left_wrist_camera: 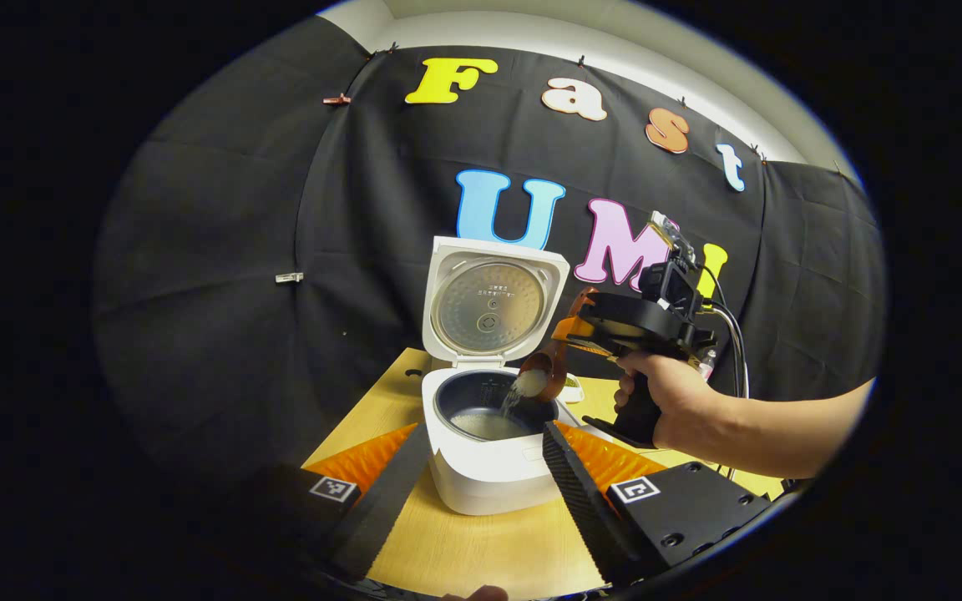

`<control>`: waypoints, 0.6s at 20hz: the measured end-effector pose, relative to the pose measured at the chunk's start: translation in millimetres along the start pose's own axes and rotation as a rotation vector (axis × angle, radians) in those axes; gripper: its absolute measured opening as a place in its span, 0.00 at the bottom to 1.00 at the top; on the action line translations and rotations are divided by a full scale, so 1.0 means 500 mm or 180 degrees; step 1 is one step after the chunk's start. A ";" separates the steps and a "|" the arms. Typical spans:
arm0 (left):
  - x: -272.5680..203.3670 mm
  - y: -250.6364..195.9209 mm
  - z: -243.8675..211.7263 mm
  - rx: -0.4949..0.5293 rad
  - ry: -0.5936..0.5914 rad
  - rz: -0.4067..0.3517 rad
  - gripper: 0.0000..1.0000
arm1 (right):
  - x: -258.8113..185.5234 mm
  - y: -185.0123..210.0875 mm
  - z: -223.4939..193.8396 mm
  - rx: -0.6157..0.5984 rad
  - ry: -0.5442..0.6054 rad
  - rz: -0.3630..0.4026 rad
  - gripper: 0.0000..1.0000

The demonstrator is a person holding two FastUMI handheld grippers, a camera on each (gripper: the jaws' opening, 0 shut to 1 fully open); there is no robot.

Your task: Close the left gripper, press the button to open the rice cooker; take a wooden spoon from the chopstick holder with the right hand, scoop a spoonful of rice and pour it into the rice cooker, then put the wooden spoon back into the chopstick holder.

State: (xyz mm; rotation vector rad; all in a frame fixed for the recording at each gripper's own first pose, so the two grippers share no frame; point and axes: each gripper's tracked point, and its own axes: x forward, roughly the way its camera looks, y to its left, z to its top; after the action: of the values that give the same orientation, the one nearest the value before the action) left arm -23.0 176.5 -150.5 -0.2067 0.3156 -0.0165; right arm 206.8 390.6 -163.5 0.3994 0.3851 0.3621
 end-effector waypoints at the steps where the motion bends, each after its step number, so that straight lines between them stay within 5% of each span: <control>1: 0.001 0.001 0.002 -0.0002 -0.0002 -0.0003 0.95 | 0.002 0.003 0.000 -0.0096 -0.0006 0.0012 0.09; 12: -0.003 0.020 0.008 -0.0041 -0.0012 0.0057 0.95 | -0.007 0.082 0.031 -0.0970 -0.0133 0.0281 0.10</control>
State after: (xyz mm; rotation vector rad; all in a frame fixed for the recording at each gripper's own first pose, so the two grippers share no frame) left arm -23.5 187.4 -148.2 -0.2167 0.3137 0.0035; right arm 199.8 419.6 -131.3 0.1258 0.2663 0.4899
